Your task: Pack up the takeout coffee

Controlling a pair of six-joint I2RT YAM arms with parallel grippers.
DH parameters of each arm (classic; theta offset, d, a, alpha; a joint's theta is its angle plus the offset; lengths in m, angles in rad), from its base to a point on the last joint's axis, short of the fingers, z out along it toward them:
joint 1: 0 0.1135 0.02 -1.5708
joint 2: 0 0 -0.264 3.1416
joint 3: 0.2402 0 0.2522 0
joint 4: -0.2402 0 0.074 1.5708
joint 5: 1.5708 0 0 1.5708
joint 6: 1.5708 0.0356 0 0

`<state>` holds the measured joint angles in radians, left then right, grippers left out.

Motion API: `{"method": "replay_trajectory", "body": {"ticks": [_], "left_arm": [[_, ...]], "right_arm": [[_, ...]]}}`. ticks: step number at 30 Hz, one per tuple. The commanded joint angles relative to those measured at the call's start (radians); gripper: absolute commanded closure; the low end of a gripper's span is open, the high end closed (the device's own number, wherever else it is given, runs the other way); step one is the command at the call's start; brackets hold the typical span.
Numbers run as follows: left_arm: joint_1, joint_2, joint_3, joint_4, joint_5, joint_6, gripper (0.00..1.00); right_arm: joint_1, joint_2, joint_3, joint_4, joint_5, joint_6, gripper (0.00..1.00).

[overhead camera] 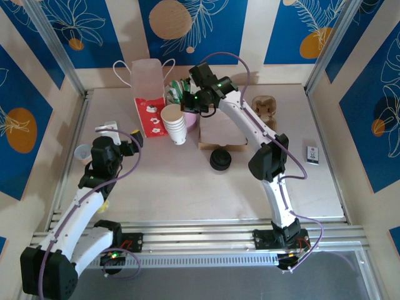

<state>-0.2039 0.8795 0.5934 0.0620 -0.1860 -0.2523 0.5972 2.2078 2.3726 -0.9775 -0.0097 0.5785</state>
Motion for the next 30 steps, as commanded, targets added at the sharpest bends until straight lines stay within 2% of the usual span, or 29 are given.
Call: {"method": "replay_trajectory", "body": {"ticks": [1,5,7,9,11,13,15,17,20,24,30], "left_arm": [[-0.015,-0.001,0.030,-0.002,0.010,0.025,0.00],[-0.018,0.007,0.039,-0.015,0.013,0.027,0.00],[-0.019,0.001,0.038,-0.014,0.014,0.027,0.00],[-0.023,0.004,0.039,-0.017,0.016,0.027,0.00],[-0.024,0.006,0.043,-0.022,0.021,0.022,0.01],[-0.024,0.012,0.050,-0.028,0.031,0.007,0.02],[-0.024,0.019,0.063,-0.044,0.051,-0.024,0.05],[-0.024,0.048,0.114,-0.107,0.074,-0.089,0.08],[-0.026,0.162,0.265,-0.258,0.180,-0.112,0.10],[-0.047,0.294,0.436,-0.424,0.208,-0.155,0.11],[-0.117,0.378,0.526,-0.457,0.218,-0.211,0.28]], "right_arm": [[0.017,-0.108,-0.113,0.119,-0.002,0.006,1.00],[-0.003,-0.093,-0.078,0.063,-0.007,0.028,1.00],[0.006,-0.114,-0.150,0.129,-0.016,0.011,1.00],[0.005,-0.114,-0.134,0.089,0.001,0.022,1.00],[0.009,-0.171,-0.239,0.176,0.021,0.023,1.00],[0.005,-0.194,-0.317,0.259,-0.013,0.044,1.00],[-0.009,-0.172,-0.289,0.207,-0.060,0.062,1.00],[-0.005,-0.188,-0.329,0.243,-0.078,0.060,1.00],[0.005,-0.193,-0.346,0.259,-0.081,0.056,1.00],[0.003,-0.191,-0.367,0.276,-0.098,0.059,1.00],[0.004,-0.198,-0.395,0.312,-0.127,0.073,1.00]]}}
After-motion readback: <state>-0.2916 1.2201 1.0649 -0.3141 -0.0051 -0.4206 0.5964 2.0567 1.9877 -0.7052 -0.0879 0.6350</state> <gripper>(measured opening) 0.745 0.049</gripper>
